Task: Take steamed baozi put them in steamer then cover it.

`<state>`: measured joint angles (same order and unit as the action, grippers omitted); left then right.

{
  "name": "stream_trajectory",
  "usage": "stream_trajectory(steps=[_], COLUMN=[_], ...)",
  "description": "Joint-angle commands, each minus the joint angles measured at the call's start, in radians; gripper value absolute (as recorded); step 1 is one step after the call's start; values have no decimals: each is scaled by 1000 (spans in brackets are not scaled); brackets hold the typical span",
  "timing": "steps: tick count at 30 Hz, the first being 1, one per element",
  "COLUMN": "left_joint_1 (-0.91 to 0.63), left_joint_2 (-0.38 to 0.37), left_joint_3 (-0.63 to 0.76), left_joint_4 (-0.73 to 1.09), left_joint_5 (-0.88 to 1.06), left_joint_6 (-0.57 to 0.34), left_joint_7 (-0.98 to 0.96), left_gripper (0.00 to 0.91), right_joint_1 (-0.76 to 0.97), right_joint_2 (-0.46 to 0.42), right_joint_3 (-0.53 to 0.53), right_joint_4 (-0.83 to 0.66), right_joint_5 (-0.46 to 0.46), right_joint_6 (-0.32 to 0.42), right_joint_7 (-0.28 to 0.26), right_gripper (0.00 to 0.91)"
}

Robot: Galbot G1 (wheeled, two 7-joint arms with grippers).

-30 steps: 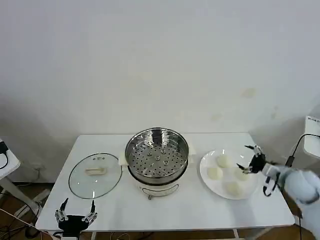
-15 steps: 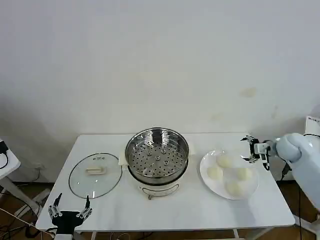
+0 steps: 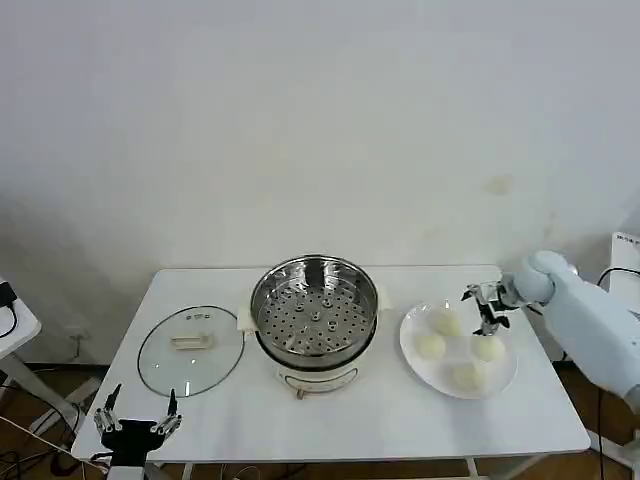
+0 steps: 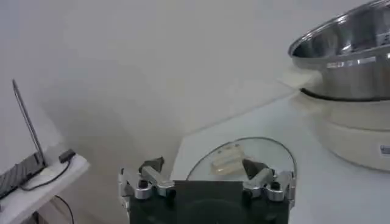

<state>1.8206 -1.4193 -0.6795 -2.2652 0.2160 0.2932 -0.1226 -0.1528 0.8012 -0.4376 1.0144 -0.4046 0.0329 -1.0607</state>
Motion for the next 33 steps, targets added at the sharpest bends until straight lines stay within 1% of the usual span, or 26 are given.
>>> stream_trajectory(steps=[1, 6, 15, 17, 21, 23, 26, 27, 28, 29, 33], left_joint_1=[-1, 0, -1, -2, -4, -1, 0, 0, 0, 0, 1], left_joint_2=[0, 2, 2, 2, 2, 2, 1, 0, 0, 0, 1], left_joint_3=[-1, -1, 1, 1, -1, 0, 3, 4, 5, 5, 7], left_joint_4=[2, 4, 5, 6, 6, 6, 6, 6, 6, 5, 5], left_joint_5=[5, 9, 12, 12, 11, 11, 14, 14, 15, 15, 15], left_joint_6=[-1, -3, -4, -4, -5, -5, -7, -7, -7, -7, -7], left_joint_7=[2, 2, 2, 1, 0, 0, 0, 0, 0, 0, 0], left_gripper=[907, 907, 907, 907, 907, 907, 907, 907, 907, 907, 907], right_joint_1=[58, 51, 45, 46, 47, 47, 47, 46, 46, 45, 44], right_joint_2=[71, 93, 122, 128, 138, 143, 147, 147, 146, 145, 137], right_joint_3=[-72, -65, -55, -57, -56, -56, -59, -59, -59, -59, -61], right_joint_4=[-120, -143, -188, -197, -206, -208, -210, -210, -209, -207, -201], right_joint_5=[28, 28, -1, -2, -2, -2, -2, -2, -2, -2, -1], right_joint_6=[-23, -22, -21, -25, -27, -29, -32, -33, -33, -34, -34], right_joint_7=[-18, -14, 4, 8, 11, 11, 11, 10, 10, 10, 10], right_gripper=[907, 907, 907, 867, 836, 766, 725, 695, 685, 645, 615])
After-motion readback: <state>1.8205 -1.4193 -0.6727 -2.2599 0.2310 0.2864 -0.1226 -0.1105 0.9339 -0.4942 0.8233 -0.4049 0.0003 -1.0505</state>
